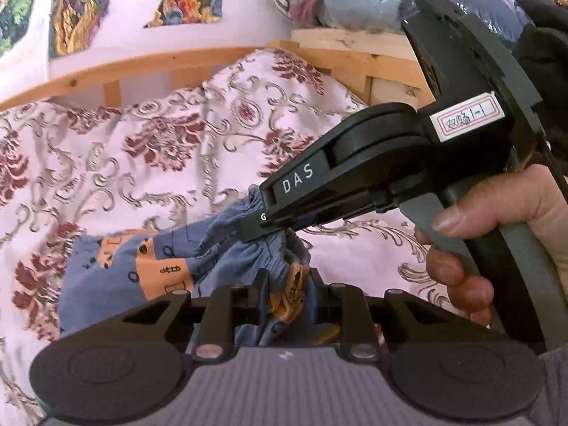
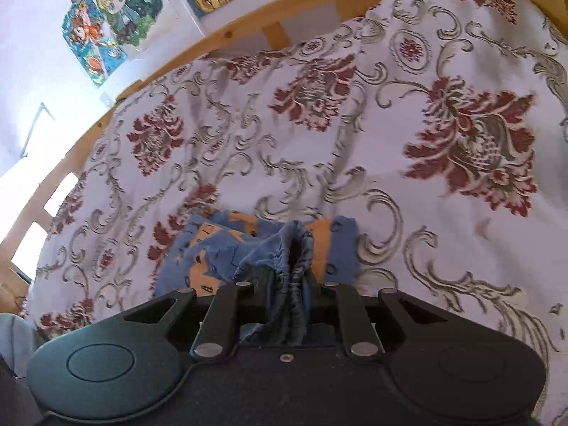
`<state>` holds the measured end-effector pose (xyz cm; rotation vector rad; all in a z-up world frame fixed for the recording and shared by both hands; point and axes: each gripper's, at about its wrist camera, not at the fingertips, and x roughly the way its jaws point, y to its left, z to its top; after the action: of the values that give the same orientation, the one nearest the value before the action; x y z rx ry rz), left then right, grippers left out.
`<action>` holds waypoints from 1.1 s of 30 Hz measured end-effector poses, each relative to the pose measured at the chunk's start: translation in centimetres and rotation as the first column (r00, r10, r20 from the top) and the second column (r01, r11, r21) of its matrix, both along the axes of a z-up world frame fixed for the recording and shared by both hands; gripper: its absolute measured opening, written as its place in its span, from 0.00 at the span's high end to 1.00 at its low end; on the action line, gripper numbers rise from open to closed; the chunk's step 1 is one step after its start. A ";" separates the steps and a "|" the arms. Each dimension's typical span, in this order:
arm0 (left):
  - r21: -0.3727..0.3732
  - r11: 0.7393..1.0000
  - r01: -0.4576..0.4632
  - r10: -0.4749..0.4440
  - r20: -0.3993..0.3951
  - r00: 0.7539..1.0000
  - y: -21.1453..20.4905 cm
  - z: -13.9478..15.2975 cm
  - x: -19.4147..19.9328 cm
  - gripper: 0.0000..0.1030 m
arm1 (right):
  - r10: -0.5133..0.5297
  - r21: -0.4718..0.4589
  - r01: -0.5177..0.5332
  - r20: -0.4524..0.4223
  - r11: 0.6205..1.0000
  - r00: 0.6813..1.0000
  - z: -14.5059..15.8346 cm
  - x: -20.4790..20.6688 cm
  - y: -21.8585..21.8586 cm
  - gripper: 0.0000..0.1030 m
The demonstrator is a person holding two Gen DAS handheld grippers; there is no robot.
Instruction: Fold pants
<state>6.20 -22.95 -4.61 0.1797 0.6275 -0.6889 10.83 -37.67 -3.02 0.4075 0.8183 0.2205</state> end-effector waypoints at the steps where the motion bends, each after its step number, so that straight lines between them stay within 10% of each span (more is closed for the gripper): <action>1: 0.000 1.000 0.005 -0.005 -0.003 1.000 -0.1 -0.2 0.0 0.76 | -0.004 -0.003 0.004 -0.002 1.000 1.000 -0.1 0.0 -0.1 0.84; 7: -0.002 1.000 0.029 -0.029 -0.056 0.998 -0.4 -1.1 0.6 0.67 | -0.035 -0.044 0.033 -0.035 0.998 0.999 -1.2 0.1 -0.4 0.65; 10: -0.051 0.998 0.037 -0.042 -0.092 0.995 0.8 -0.8 0.6 0.26 | -0.070 -0.102 0.067 -0.027 0.993 0.997 -1.0 -0.6 -0.6 0.39; 15: -0.071 0.996 0.053 -0.056 -0.046 0.997 5.7 1.5 0.2 0.02 | -0.168 -0.223 0.173 0.041 0.959 0.985 0.1 -2.7 -0.4 0.10; 20: 0.032 0.990 -0.135 0.136 -0.044 0.990 11.0 2.0 3.1 0.00 | -0.183 -0.302 0.206 0.103 0.931 0.978 1.2 -4.3 2.6 0.01; 27: 0.106 0.944 -0.313 0.331 -0.326 0.886 14.8 -3.6 6.7 0.01 | -0.114 -0.606 0.079 -0.020 0.792 0.993 -0.8 -4.7 7.1 0.01; 33: 0.134 0.944 -0.302 0.330 -0.315 0.890 15.4 -3.7 6.0 0.00 | -0.104 -0.643 0.011 -0.107 0.766 0.989 -2.1 -4.3 7.2 0.01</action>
<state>12.24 -7.54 -8.34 0.0315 0.9881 -0.3770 6.50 -30.47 -5.14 -0.2088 0.9598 -0.1577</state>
